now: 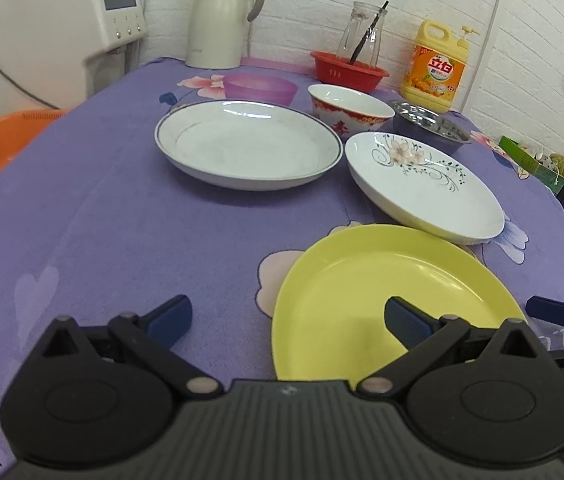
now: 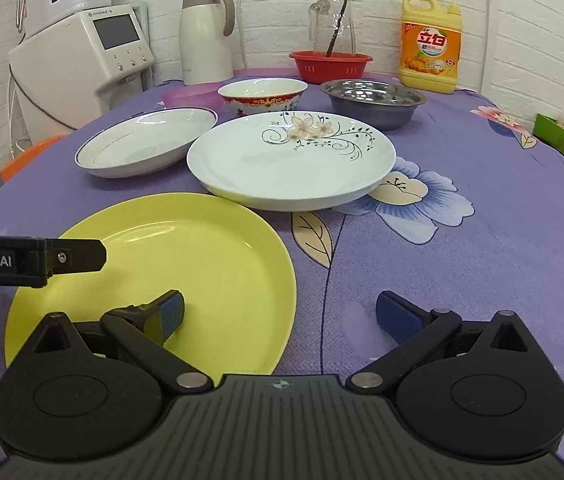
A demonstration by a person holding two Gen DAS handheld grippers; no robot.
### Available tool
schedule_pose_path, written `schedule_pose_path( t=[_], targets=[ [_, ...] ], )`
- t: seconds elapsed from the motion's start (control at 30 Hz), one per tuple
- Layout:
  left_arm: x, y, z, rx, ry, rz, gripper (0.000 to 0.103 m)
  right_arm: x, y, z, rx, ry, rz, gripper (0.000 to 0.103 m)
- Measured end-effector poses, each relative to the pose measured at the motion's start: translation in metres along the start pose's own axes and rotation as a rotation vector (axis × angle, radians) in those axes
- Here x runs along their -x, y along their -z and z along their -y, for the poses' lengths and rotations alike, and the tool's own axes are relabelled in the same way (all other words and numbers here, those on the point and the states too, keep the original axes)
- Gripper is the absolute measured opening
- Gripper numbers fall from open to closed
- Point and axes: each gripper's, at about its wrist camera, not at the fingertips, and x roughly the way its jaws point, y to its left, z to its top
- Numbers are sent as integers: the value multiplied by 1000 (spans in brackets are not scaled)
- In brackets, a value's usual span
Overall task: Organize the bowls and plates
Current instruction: 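Close the left gripper on the rim of the yellow plate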
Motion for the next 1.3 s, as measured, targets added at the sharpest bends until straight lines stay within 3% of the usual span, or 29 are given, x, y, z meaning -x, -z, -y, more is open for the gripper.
schedule_pose_path(
  t=[0.2, 0.33, 0.57, 0.9, 1.0, 1.07, 1.17, 1.3],
  targets=[
    [5, -6, -4, 18, 28, 14, 102, -1, -7, 2, 4, -11, -17, 103],
    [10, -8, -2, -12, 42, 25, 102, 5, -5, 2, -5, -97, -2, 103],
    [0, -8, 7, -72, 56, -16, 102, 4, -11, 7, 20, -107, 13, 103],
    [-1, -2, 6, -81, 61, -37, 99, 6, -12, 0, 42, -143, -17, 103],
    [0, 4, 10, -124, 49, -11, 95, 6, -10, -4, 58, -135, -27, 103],
    [1, 9, 17, -171, 34, 17, 81, 4, -6, -8, 78, -118, -22, 103],
    [4, 13, 19, -165, 42, 52, 64, 6, -2, -15, 76, -114, 3, 103],
    [10, 15, 11, -141, 23, 53, 63, 8, -3, -25, 73, -102, -1, 103]
  ],
)
